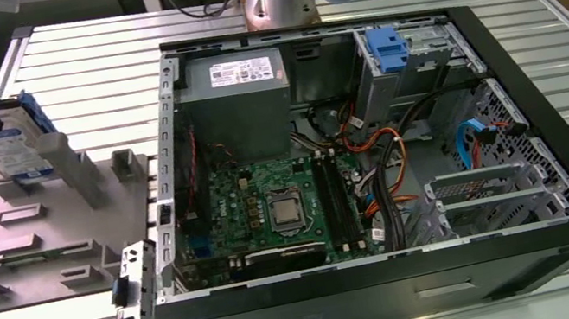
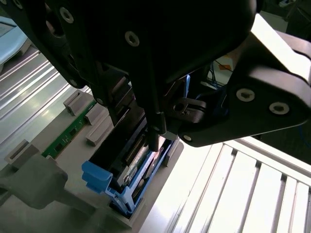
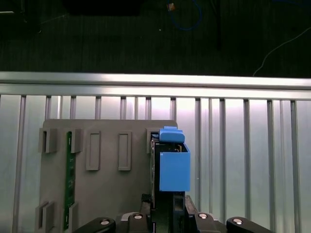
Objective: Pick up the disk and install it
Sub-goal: 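Pick up the disk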
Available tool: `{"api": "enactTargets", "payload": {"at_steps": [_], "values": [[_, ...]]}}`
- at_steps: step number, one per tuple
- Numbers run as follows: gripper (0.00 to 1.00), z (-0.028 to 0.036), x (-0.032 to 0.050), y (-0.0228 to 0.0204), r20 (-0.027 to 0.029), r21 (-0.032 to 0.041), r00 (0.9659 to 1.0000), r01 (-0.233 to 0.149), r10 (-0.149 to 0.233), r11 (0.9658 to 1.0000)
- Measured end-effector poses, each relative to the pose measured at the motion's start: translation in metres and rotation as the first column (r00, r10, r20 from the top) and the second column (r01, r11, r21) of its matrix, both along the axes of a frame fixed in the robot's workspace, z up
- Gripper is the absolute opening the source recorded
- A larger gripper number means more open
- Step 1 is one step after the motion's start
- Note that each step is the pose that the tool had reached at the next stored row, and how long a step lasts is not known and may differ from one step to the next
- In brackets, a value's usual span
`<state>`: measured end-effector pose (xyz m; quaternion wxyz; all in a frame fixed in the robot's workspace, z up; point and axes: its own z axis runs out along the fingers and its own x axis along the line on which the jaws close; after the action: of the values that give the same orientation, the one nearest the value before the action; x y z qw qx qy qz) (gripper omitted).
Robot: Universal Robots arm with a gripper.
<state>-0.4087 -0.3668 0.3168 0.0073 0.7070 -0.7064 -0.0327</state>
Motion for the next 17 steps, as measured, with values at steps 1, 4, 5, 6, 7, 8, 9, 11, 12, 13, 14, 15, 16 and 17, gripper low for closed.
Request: {"api": "enactTargets", "payload": {"at_steps": [1,4,5,6,7,8,9,11,12,13,14,15,16,17], "values": [[0.35,0.0019,0.0000,0.0000,0.0000,0.0000,1.0000,0.000,0.000,1.0000],[0.35,0.0075,0.0000,0.0000,0.0000,0.0000,1.0000,0.000,0.000,1.0000],[0.35,0.0096,0.0000,0.0000,0.0000,0.0000,1.0000,0.000,0.000,1.0000],[0.35,0.0117,0.0000,0.0000,0.0000,0.0000,1.0000,0.000,0.000,1.0000],[0.35,0.0138,0.0000,0.0000,-0.0001,0.0000,1.0000,0.000,0.000,1.0000],[0.35,0.0161,0.0000,0.0000,0.0000,0.0000,1.0000,0.000,0.000,1.0000],[0.35,0.0181,0.0000,0.0000,0.0001,0.0001,1.0000,0.000,0.000,1.0000],[0.35,0.0227,0.0000,0.0000,0.0001,0.0001,1.0000,0.000,0.000,1.0000],[0.35,0.0246,0.0000,0.0000,-0.0001,0.0001,1.0000,0.000,0.000,1.0000],[0.35,0.0254,0.0000,0.0000,0.0000,0.0001,1.0000,0.000,0.000,1.0000],[0.35,0.0255,0.0000,0.0000,0.0003,0.0003,1.0000,0.000,0.000,1.0000],[0.35,0.0255,0.0000,0.0000,0.0004,0.0003,1.0000,0.000,0.000,1.0000],[0.35,0.0255,0.0000,0.0000,0.0004,0.0003,1.0000,0.000,0.000,1.0000],[0.35,0.0261,0.0000,0.0000,0.0000,0.0001,1.0000,0.000,0.000,1.0000]]}}
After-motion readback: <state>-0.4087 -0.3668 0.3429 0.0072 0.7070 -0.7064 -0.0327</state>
